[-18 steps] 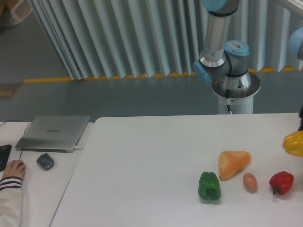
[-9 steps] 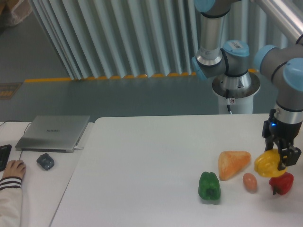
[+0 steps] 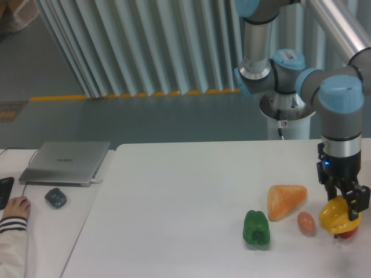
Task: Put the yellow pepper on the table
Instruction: 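Lower the yellow pepper onto the table between the orange and red peppers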
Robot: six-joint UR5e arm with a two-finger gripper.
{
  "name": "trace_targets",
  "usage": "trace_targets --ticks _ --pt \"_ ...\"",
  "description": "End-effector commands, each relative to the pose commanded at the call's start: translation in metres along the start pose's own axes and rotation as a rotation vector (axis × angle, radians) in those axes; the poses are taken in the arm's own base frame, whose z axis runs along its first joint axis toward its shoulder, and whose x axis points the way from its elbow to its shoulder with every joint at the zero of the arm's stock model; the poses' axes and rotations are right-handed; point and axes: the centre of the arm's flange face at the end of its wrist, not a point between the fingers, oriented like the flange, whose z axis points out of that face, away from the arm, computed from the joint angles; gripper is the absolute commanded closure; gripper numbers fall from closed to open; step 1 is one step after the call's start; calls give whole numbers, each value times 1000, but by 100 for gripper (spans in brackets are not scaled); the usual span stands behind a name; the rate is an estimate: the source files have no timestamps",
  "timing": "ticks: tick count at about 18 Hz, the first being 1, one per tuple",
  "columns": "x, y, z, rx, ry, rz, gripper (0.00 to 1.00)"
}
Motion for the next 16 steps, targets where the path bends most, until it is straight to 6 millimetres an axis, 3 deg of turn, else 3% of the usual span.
trace_targets --ticks 3,16 --pt "11 -15 17 -9 32 -8 47" --pt "13 -23 57 -26 82 -89 47"
